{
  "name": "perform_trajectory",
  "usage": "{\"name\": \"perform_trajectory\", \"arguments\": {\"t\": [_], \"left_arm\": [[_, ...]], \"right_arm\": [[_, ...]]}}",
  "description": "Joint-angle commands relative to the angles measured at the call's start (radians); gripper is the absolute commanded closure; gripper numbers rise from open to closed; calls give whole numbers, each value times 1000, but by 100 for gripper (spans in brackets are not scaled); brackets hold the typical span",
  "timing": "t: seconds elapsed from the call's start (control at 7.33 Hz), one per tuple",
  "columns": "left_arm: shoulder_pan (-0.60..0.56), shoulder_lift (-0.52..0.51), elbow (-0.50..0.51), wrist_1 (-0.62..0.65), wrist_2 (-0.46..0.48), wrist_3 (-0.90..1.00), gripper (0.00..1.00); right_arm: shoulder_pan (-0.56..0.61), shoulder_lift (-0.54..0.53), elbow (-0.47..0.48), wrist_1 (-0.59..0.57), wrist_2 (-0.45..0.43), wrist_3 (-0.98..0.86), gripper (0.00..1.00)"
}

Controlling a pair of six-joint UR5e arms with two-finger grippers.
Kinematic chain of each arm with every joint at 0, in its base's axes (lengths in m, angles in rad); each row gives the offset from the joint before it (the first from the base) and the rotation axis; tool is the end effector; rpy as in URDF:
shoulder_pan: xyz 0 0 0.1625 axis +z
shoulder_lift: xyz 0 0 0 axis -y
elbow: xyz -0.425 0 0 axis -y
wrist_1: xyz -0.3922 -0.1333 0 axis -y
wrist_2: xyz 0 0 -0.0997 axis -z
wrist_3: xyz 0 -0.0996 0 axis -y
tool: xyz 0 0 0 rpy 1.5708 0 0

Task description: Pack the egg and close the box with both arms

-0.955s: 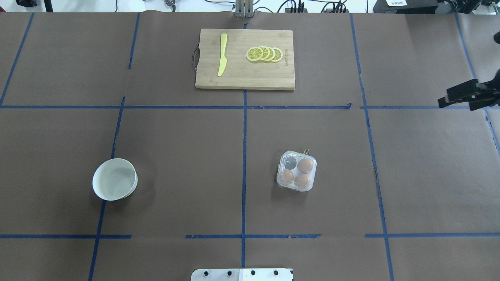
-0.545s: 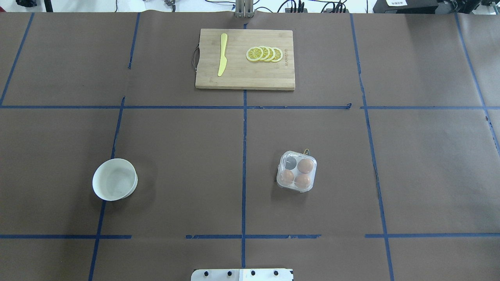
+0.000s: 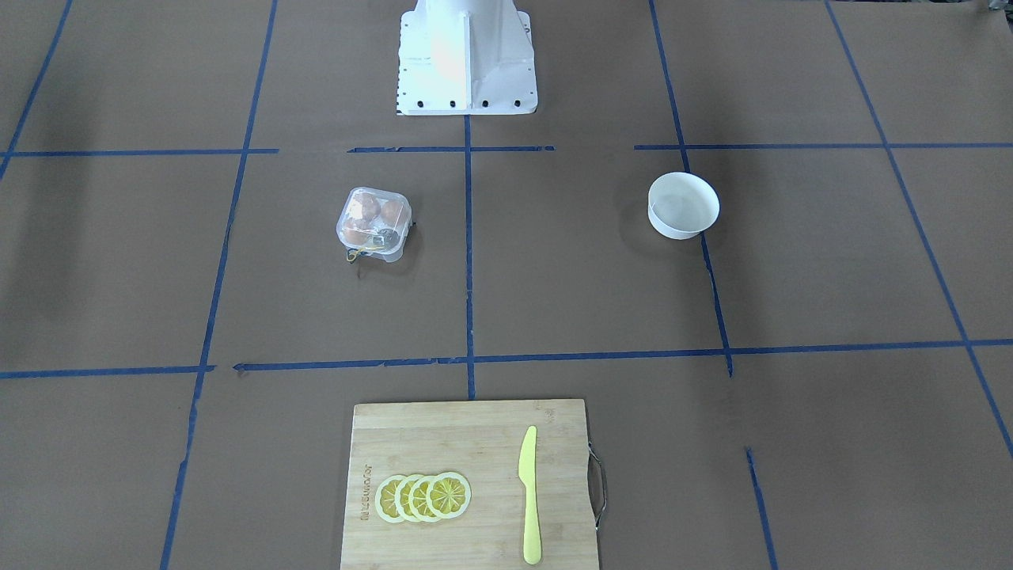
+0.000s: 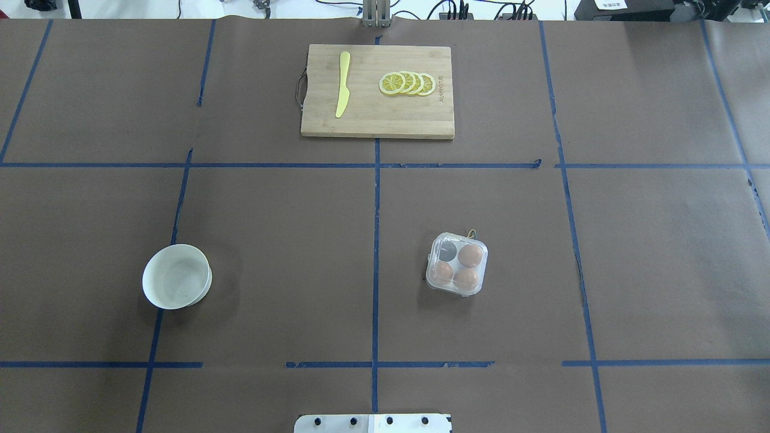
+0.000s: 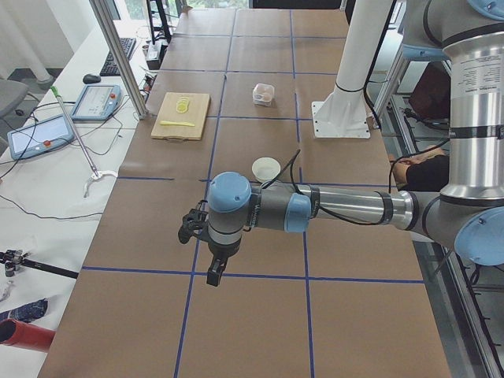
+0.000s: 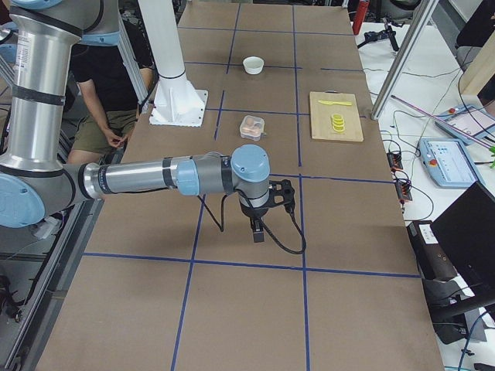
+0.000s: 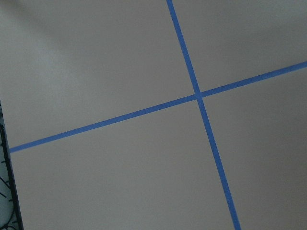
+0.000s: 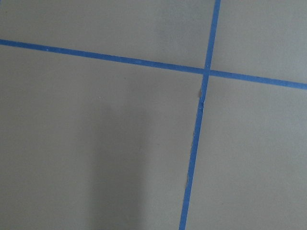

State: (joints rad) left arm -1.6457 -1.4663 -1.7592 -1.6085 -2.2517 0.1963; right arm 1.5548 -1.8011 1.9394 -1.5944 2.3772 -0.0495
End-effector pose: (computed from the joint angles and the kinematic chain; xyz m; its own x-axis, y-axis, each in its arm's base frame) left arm -0.1044 -0.4483 0.6170 0.7800 0.2107 -0.5892 -0.0794 0.9673 0.2409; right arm 0.0550 -0.3993 0.5793 0.6891 -0.1427 0.7105 0.0500 0.9875 0.1498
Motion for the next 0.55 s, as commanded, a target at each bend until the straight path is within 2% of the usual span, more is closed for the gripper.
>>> {"name": "perform_trajectory", "arguments": {"t": [0.0,0.41], "left_arm": [[-5,-17,-17,77,-2,-8,0],[-6,3,-16,154,-9,-15,0]], "right_arm": [[1,-35,10,-5,0,-6,0],[-1,-35,9,-2,6,-4,0]]}}
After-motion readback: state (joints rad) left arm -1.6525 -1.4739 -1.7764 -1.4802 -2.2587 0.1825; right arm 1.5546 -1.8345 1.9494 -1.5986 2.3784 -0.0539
